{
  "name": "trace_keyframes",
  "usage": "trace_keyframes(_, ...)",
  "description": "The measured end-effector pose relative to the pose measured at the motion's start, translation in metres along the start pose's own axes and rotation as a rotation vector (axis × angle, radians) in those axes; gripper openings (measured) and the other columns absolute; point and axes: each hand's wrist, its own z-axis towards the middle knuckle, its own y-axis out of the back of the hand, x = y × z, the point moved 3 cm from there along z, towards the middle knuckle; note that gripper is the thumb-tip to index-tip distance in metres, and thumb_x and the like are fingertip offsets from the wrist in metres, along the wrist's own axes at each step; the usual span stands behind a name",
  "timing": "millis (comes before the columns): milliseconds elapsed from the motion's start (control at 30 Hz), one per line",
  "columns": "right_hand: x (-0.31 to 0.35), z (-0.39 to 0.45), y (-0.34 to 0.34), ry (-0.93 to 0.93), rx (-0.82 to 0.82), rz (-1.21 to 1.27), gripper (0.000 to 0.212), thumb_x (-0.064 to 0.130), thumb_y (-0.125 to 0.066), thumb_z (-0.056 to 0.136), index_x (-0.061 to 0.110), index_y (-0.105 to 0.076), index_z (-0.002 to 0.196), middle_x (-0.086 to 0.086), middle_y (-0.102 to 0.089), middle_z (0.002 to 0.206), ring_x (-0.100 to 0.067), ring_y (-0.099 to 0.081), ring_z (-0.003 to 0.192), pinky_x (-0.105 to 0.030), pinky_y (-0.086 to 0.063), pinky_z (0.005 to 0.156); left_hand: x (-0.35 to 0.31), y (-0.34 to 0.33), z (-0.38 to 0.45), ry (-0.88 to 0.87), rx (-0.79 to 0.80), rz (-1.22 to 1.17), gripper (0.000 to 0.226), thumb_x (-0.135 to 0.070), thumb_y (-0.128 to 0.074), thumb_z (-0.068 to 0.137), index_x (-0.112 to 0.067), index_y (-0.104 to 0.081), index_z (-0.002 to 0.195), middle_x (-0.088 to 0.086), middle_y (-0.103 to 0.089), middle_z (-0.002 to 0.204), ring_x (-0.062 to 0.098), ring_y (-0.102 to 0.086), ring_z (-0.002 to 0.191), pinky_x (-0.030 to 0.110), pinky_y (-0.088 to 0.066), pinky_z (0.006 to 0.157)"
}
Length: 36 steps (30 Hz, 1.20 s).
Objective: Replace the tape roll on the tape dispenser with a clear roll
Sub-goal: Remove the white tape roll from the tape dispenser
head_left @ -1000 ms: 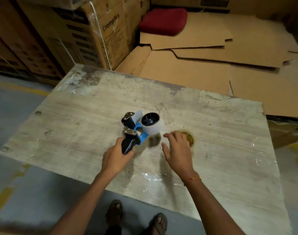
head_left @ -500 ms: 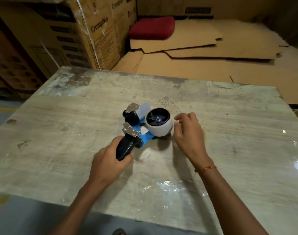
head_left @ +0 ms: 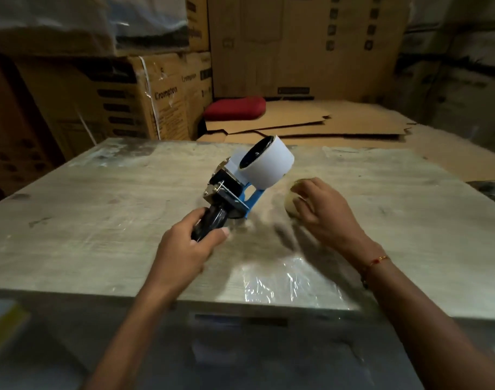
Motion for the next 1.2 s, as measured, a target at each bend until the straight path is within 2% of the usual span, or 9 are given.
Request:
trace_keyframes(100, 0.034, -0.024, 0.014, -0.132, -0.094, 0.355, 0.031, 0.026, -0.052, 0.101, 0.010, -0.060, 0.127, 0.001, -0.063, 0.115, -0.020, -0.063, 0.104, -0.035, -0.053, 0.089, -0.014, -0.003, -0.025, 0.026, 0.095, -0.106, 0.030, -0.040, -0.069, 0.072, -0.026, -0.068, 0.098, 0.002, -0.052, 0.059, 0.019, -0.044, 0.045, 0.025, -0.037, 0.042)
trace_keyframes(233, 0.070, -0.052, 0.026, -0.337, -0.062, 0.799, 0.041, 0.036, -0.052, 0.103, 0.021, -0.048, 0.141, 0.005, -0.062, 0.125, -0.015, -0.066, 0.109, -0.038, -0.059, 0.090, -0.031, -0.009, -0.056, 0.066, 0.210, -0.210, 0.014, -0.023, -0.067, 0.089, -0.010, -0.063, 0.087, 0.009, -0.053, 0.064, 0.016, -0.044, 0.041, 0.022, -0.035, 0.038)
trace_keyframes(400, 0.078, -0.072, 0.044, -0.341, -0.060, 0.853, 0.051, 0.042, -0.057, 0.098, 0.028, -0.042, 0.145, 0.004, -0.049, 0.143, -0.011, -0.060, 0.116, -0.033, -0.057, 0.088, -0.041, -0.014, -0.078, 0.117, 0.283, -0.279, 0.020, -0.028, -0.065, 0.089, -0.016, -0.060, 0.075, 0.010, -0.056, 0.062, 0.021, -0.045, 0.041, 0.025, -0.037, 0.041)
trace_keyframes(600, 0.069, -0.084, 0.053, -0.354, -0.062, 0.850, 0.070, 0.051, -0.071, 0.085, 0.033, -0.040, 0.145, 0.007, -0.050, 0.145, -0.016, -0.057, 0.125, -0.043, -0.054, 0.099, -0.060, -0.031, -0.085, 0.102, 0.324, -0.198, 0.024, -0.034, -0.062, 0.090, -0.010, -0.063, 0.095, 0.009, -0.063, 0.063, 0.023, -0.054, 0.045, 0.026, -0.039, 0.044)
trace_keyframes(733, 0.059, -0.085, 0.055, -0.380, -0.074, 1.037, 0.051, 0.026, -0.066, 0.096, 0.022, -0.046, 0.142, 0.001, -0.060, 0.138, -0.012, -0.066, 0.116, -0.040, -0.056, 0.100, -0.066, -0.042, -0.082, 0.040, 0.201, -0.038, 0.024, -0.043, -0.064, 0.078, -0.024, -0.067, 0.093, 0.003, -0.068, 0.064, 0.026, -0.061, 0.052, 0.034, -0.049, 0.053)
trace_keyframes(800, 0.056, -0.086, 0.052, -0.388, -0.062, 1.098, 0.045, 0.019, -0.065, 0.094, 0.019, -0.052, 0.137, -0.003, -0.065, 0.133, -0.017, -0.068, 0.115, -0.041, -0.056, 0.099, -0.070, -0.044, -0.084, -0.033, 0.065, 0.197, 0.030, -0.053, -0.063, 0.074, -0.028, -0.066, 0.090, -0.003, -0.070, 0.066, 0.022, -0.065, 0.065, 0.037, -0.051, 0.063)
trace_keyframes(900, 0.053, -0.088, 0.044, -0.403, -0.054, 1.193, 0.035, 0.010, -0.061, 0.094, 0.018, -0.059, 0.127, -0.010, -0.067, 0.128, -0.027, -0.070, 0.113, -0.039, -0.058, 0.095, -0.075, -0.051, -0.091, -0.123, -0.102, 0.445, 0.022, -0.047, -0.065, 0.081, -0.027, -0.062, 0.089, -0.009, -0.060, 0.076, 0.018, -0.054, 0.084, 0.037, -0.047, 0.071)
trace_keyframes(1067, 0.048, -0.090, 0.036, -0.457, -0.080, 1.198, 0.040, 0.000, -0.059, 0.094, 0.012, -0.053, 0.133, -0.009, -0.063, 0.131, -0.028, -0.071, 0.110, -0.038, -0.061, 0.087, -0.059, -0.055, -0.085, -0.148, -0.050, 0.572, 0.028, -0.051, -0.062, 0.082, -0.024, -0.061, 0.088, -0.009, -0.046, 0.088, 0.014, -0.044, 0.090, 0.030, -0.040, 0.073)
trace_keyframes(1200, 0.047, -0.093, 0.031, -0.491, -0.134, 1.135, 0.046, 0.003, -0.064, 0.090, 0.014, -0.052, 0.133, -0.003, -0.063, 0.130, -0.027, -0.070, 0.112, -0.042, -0.062, 0.087, -0.052, -0.051, -0.084, -0.248, -0.082, 0.644, 0.037, -0.048, -0.067, 0.080, -0.023, -0.064, 0.107, -0.008, -0.050, 0.095, 0.015, -0.049, 0.091, 0.033, -0.046, 0.073)
